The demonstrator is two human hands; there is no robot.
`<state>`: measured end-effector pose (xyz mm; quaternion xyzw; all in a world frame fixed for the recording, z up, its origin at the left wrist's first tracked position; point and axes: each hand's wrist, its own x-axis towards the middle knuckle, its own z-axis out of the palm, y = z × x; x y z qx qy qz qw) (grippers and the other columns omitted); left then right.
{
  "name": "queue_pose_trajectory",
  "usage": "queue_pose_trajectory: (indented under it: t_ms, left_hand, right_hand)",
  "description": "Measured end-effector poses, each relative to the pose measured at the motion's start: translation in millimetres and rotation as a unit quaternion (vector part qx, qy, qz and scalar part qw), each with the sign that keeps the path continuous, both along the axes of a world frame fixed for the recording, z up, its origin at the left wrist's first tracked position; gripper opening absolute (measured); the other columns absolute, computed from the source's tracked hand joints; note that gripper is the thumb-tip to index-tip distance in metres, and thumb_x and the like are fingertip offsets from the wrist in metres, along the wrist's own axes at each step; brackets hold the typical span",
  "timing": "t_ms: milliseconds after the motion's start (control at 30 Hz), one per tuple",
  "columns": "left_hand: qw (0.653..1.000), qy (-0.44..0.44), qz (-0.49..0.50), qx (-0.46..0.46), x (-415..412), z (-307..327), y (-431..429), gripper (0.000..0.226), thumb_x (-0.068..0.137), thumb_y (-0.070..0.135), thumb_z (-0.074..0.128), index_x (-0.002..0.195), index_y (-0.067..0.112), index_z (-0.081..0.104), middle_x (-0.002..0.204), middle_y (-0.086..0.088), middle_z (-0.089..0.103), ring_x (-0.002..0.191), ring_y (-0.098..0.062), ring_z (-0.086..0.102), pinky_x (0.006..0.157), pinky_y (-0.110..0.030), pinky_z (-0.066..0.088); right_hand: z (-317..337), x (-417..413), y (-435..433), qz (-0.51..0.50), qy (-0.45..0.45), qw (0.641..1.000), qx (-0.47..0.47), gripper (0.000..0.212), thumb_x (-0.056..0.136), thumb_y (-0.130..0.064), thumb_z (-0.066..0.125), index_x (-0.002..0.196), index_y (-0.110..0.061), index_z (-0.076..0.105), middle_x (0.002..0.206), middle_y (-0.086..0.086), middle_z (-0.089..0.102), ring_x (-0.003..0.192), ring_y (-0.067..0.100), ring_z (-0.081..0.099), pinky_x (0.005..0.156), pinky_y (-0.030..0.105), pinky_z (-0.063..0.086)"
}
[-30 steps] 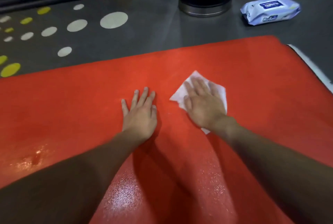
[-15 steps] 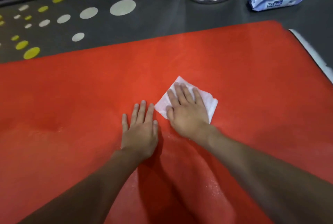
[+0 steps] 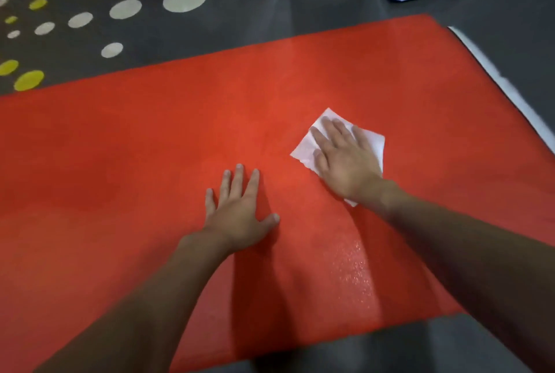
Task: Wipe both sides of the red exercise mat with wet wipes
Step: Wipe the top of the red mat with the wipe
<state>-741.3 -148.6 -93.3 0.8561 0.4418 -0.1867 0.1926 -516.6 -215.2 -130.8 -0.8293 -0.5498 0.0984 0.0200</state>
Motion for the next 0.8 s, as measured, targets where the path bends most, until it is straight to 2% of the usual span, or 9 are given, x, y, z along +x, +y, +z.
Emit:
queue_pose_trajectory:
  t_ms: [67, 133, 233, 400, 467, 567, 700, 733, 800]
  left_hand:
    - [1.0, -0.003, 0.002, -0.005, 3.2, -0.8, -1.1, 0.098, 0.089, 0.061, 0.053, 0.156, 0.027, -0.01, 0.162, -0.003, -0.025, 0.149, -0.024, -0.022, 0.118, -0.058, -0.005]
    - [1.0, -0.009, 0.001, -0.01, 4.9, 0.2, -2.1, 0.098, 0.09, 0.059, 0.053, 0.156, 0.025, -0.009, 0.161, -0.005, -0.025, 0.148, -0.027, -0.023, 0.117, -0.06, -0.005]
    - [0.999, 0.005, -0.027, -0.035, -0.1, 5.4, 3.6, 0.104, 0.087, 0.058, 0.059, 0.156, 0.025, -0.012, 0.16, -0.006, -0.029, 0.147, -0.028, -0.026, 0.117, -0.06, -0.005]
    - [0.988, 0.058, -0.121, -0.074, -14.9, 11.6, -3.6, 0.128, 0.075, 0.054, 0.076, 0.153, 0.027, -0.021, 0.154, -0.008, -0.04, 0.142, -0.032, -0.034, 0.117, -0.059, -0.01]
    - [0.987, 0.051, -0.135, -0.069, -20.3, 9.9, -8.5, 0.129, 0.074, 0.054, 0.077, 0.153, 0.027, -0.022, 0.153, -0.008, -0.041, 0.141, -0.033, -0.036, 0.116, -0.06, -0.011]
    - [0.981, 0.06, -0.167, -0.073, -32.0, 10.7, -12.6, 0.133, 0.071, 0.055, 0.079, 0.152, 0.028, -0.024, 0.152, -0.007, -0.043, 0.141, -0.033, -0.037, 0.117, -0.058, -0.011]
    - [0.976, 0.067, -0.194, -0.067, -42.9, 8.9, -24.6, 0.136, 0.07, 0.054, 0.08, 0.151, 0.027, -0.026, 0.15, -0.008, -0.045, 0.14, -0.032, -0.038, 0.117, -0.059, -0.011]
    - [0.978, 0.062, -0.191, -0.064, -43.7, 8.4, -26.3, 0.135, 0.07, 0.053, 0.08, 0.151, 0.027, -0.025, 0.151, -0.008, -0.044, 0.14, -0.032, -0.038, 0.117, -0.059, -0.011]
    - [0.979, 0.055, -0.189, -0.058, -45.1, 9.0, -27.0, 0.134, 0.071, 0.053, 0.08, 0.152, 0.027, -0.024, 0.152, -0.007, -0.043, 0.141, -0.032, -0.037, 0.117, -0.059, -0.011]
  right_hand:
    - [0.1, -39.1, -5.4, -0.081, 0.004, 0.997, -0.014, 0.06, 0.101, -0.042, 0.011, 0.158, -0.023, 0.003, 0.166, 0.005, -0.008, 0.152, 0.02, -0.011, 0.122, 0.047, -0.005]
    - [-0.4, -78.4, -20.5, 0.004, -0.007, 1.0, -0.016, 0.063, 0.099, -0.045, 0.006, 0.158, -0.022, 0.001, 0.165, 0.007, -0.01, 0.152, 0.022, -0.013, 0.121, 0.049, -0.006]
    - [6.0, -61.6, -42.8, 0.122, 0.004, 0.993, -0.003, 0.067, 0.096, -0.05, 0.005, 0.158, -0.027, 0.016, 0.166, 0.004, 0.006, 0.153, 0.019, 0.002, 0.122, 0.043, -0.001]
    - [-3.9, -78.8, -42.9, -0.112, -0.016, 0.994, -0.013, 0.061, 0.1, -0.043, 0.009, 0.158, -0.027, 0.005, 0.166, 0.003, -0.005, 0.152, 0.018, -0.01, 0.122, 0.045, -0.006]
    - [-4.2, -107.6, -48.4, -0.052, -0.02, 0.998, -0.012, 0.067, 0.095, -0.046, 0.003, 0.158, -0.025, 0.004, 0.166, 0.006, -0.008, 0.152, 0.021, -0.011, 0.121, 0.048, -0.006]
    - [2.9, -79.8, -72.7, 0.092, 0.001, 0.996, -0.005, 0.064, 0.097, -0.049, 0.008, 0.157, -0.028, 0.016, 0.166, 0.003, 0.006, 0.153, 0.018, 0.002, 0.122, 0.044, 0.0]
    - [-1.8, -70.2, -84.2, -0.146, -0.02, 0.989, 0.005, 0.066, 0.094, -0.047, 0.005, 0.157, -0.028, 0.016, 0.166, 0.004, 0.01, 0.153, 0.019, 0.005, 0.122, 0.045, 0.003]
    - [-4.7, -89.9, -82.2, -0.165, -0.035, 0.986, 0.006, 0.068, 0.094, -0.047, 0.005, 0.157, -0.025, 0.016, 0.166, 0.006, 0.009, 0.153, 0.021, 0.005, 0.121, 0.047, 0.003]
    - [-4.2, -126.4, -87.6, -0.065, -0.039, 0.997, -0.003, 0.067, 0.096, -0.046, 0.01, 0.157, -0.02, 0.019, 0.165, 0.01, 0.01, 0.153, 0.025, 0.007, 0.121, 0.051, 0.006]
